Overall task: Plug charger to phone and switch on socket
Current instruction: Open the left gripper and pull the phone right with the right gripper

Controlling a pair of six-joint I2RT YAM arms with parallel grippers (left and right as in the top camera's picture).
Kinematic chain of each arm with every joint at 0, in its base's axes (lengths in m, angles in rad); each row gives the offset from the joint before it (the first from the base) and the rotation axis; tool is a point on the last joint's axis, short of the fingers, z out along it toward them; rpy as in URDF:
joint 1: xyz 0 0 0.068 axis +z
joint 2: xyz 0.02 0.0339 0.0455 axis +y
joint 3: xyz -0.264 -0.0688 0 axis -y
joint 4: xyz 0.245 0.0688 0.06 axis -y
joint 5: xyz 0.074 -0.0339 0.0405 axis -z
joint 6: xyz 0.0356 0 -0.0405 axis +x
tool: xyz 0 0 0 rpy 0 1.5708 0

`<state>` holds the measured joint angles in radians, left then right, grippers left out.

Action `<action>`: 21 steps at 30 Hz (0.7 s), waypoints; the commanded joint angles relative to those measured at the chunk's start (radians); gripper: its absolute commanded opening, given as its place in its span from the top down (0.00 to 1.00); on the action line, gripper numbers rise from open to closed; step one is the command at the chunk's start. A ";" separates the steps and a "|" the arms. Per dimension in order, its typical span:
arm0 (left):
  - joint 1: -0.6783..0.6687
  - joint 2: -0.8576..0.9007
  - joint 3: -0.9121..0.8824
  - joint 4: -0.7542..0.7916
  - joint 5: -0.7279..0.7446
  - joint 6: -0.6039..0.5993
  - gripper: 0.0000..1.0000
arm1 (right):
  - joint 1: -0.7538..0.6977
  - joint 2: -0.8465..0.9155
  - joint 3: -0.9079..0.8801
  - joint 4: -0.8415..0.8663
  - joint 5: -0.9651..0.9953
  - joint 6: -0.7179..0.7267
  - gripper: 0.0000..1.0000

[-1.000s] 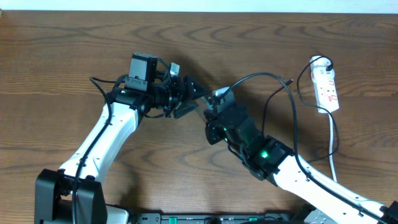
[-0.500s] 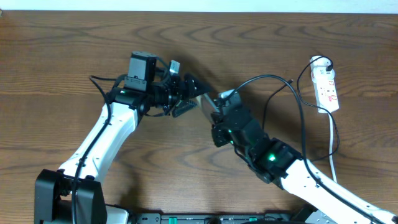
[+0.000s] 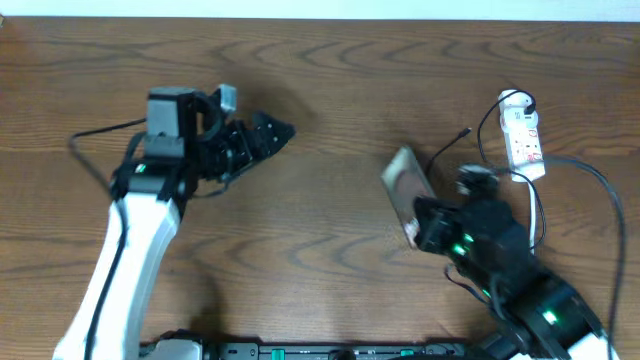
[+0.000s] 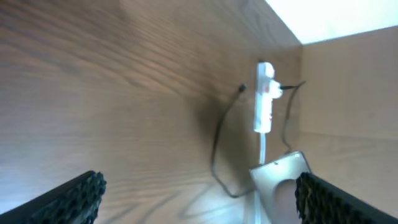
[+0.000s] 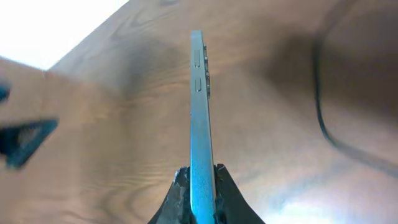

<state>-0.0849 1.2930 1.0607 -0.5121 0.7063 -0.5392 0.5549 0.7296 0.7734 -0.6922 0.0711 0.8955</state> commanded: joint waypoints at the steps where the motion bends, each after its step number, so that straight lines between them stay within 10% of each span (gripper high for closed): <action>1: 0.003 -0.130 0.004 -0.094 -0.182 0.111 0.02 | -0.026 -0.059 0.010 -0.034 -0.026 0.295 0.99; 7: 0.003 -0.331 0.004 -0.309 -0.305 0.127 0.02 | -0.028 -0.062 -0.102 0.111 -0.003 0.522 0.99; 21: 0.003 -0.550 -0.039 -0.571 -0.356 -0.023 0.02 | -0.028 -0.013 -0.649 1.254 -0.237 0.532 0.99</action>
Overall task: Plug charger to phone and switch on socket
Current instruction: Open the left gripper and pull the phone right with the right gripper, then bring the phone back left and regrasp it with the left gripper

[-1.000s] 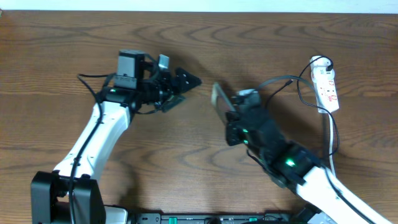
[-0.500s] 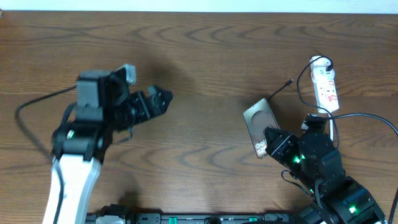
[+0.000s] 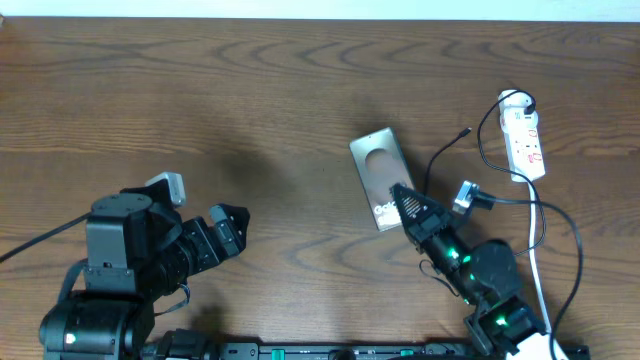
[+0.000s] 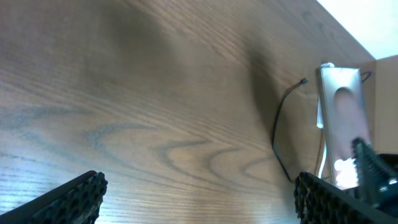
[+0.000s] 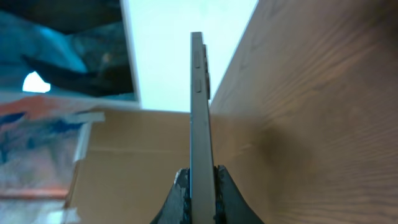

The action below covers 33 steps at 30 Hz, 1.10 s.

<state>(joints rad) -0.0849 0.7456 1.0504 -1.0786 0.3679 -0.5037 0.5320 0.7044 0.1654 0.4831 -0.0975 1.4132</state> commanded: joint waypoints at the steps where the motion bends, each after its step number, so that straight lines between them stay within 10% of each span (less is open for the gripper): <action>1: 0.003 -0.002 -0.036 0.001 -0.005 -0.086 0.02 | -0.005 0.028 -0.055 0.125 -0.092 0.014 0.99; 15: 0.003 0.053 -0.227 0.415 0.483 -0.301 0.02 | -0.005 0.414 -0.055 0.584 -0.277 0.320 0.99; 33: -0.003 0.278 -0.229 0.584 0.523 -0.454 0.13 | 0.114 0.743 0.098 0.885 -0.250 0.389 0.99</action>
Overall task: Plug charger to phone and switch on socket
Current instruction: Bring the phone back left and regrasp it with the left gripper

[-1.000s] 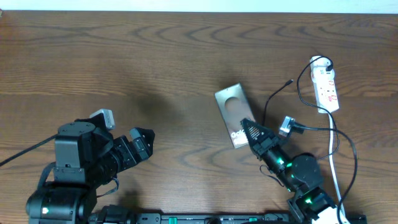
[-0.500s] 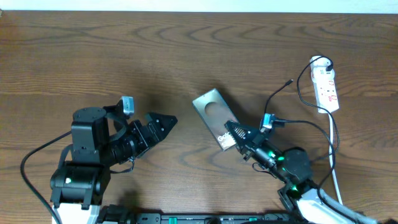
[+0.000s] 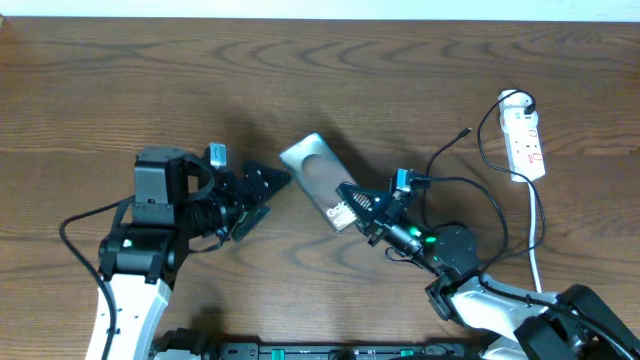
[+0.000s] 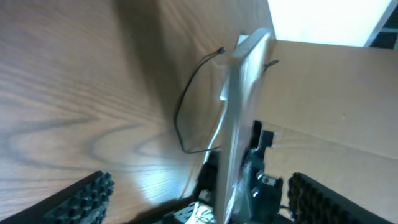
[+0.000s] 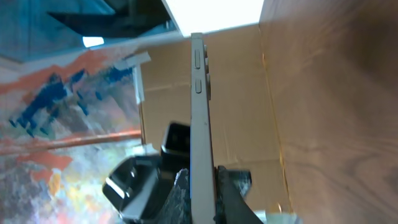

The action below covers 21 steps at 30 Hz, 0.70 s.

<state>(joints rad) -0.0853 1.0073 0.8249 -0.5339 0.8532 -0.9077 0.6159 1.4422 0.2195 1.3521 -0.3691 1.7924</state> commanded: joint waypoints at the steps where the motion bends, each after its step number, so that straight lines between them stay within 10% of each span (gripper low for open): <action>1: -0.008 0.023 -0.003 0.068 0.038 -0.061 0.17 | 0.040 0.010 0.048 0.016 0.037 0.010 0.99; 21: -0.145 0.039 -0.003 0.185 -0.058 -0.094 0.50 | 0.216 0.011 0.065 0.021 0.346 0.145 0.99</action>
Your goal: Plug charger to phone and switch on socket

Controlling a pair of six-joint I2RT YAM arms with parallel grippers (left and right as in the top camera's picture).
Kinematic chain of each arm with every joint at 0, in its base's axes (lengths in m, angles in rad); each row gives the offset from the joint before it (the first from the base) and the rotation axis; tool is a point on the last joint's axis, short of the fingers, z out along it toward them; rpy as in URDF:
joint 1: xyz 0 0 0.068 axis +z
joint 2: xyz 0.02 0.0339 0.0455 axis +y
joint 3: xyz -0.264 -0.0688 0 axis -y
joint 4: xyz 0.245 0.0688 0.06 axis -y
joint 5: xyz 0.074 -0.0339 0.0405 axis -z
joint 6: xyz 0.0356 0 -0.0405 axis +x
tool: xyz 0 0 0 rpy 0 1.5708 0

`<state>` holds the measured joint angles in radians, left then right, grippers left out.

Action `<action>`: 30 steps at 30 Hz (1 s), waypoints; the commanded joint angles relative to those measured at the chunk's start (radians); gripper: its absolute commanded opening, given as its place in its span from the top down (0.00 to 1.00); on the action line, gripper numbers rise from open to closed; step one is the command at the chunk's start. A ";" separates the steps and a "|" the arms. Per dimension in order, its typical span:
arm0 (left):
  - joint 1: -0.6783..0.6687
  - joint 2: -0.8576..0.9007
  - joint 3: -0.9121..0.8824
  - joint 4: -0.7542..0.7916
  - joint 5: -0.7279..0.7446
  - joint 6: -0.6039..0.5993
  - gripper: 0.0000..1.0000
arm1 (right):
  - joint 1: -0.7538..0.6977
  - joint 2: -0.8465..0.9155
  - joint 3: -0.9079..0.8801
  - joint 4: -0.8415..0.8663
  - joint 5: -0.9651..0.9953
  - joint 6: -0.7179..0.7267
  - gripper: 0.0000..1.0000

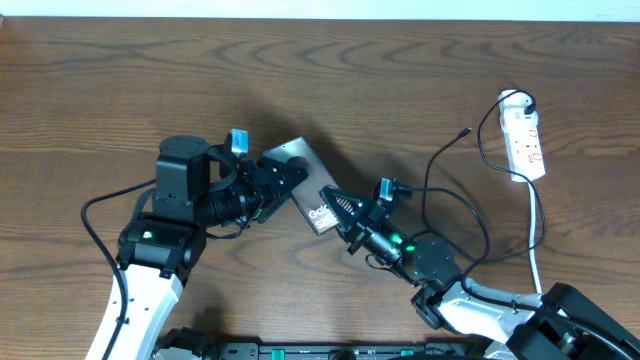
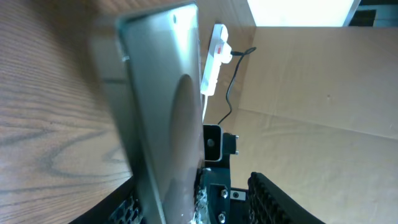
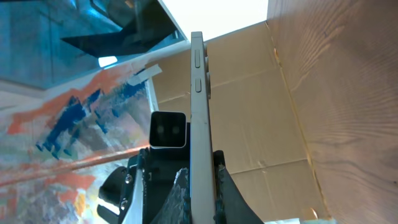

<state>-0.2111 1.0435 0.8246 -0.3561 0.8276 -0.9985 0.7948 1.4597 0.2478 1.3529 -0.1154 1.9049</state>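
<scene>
The silver phone [image 1: 300, 172] hangs tilted above the table's middle, with my right gripper [image 1: 340, 210] shut on its lower end. In the right wrist view the phone [image 3: 197, 87] shows edge-on between that gripper's [image 3: 200, 180] pads. My left gripper [image 1: 280, 185] is open, its fingers on either side of the phone's upper end. In the left wrist view the phone's back [image 2: 165, 106] lies against the left finger [image 2: 132, 202], while the other finger [image 2: 280, 199] stands well apart. The black charger cable's plug [image 1: 467, 131] lies loose on the table. The white socket strip [image 1: 523, 132] sits at the far right.
The charger cable [image 1: 445, 200] loops across the table between the socket strip and my right arm. A white lead [image 1: 533, 235] runs from the strip toward the front edge. Cardboard [image 2: 311, 93] stands beyond the table.
My right gripper has carried the phone a little to the left. My left gripper, which stood just short of the phone, now has its open fingers around the phone's upper end.
At first my right gripper held the phone at the right, near the cable, with my left gripper far off at the left. Then the phone was nearer the middle and the left arm near the front. Later both faced each other; now they meet at the phone.
</scene>
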 commanded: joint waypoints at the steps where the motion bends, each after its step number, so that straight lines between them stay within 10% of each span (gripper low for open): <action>1: -0.022 0.002 -0.003 0.007 -0.036 -0.009 0.51 | 0.046 -0.006 0.038 0.020 0.107 0.032 0.99; 30: -0.021 0.002 -0.003 0.032 -0.107 -0.182 0.70 | 0.144 -0.006 0.068 0.015 0.208 0.073 0.99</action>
<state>-0.2276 1.0435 0.8246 -0.3420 0.7300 -1.1473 0.9272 1.4597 0.2817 1.3537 0.0681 1.9724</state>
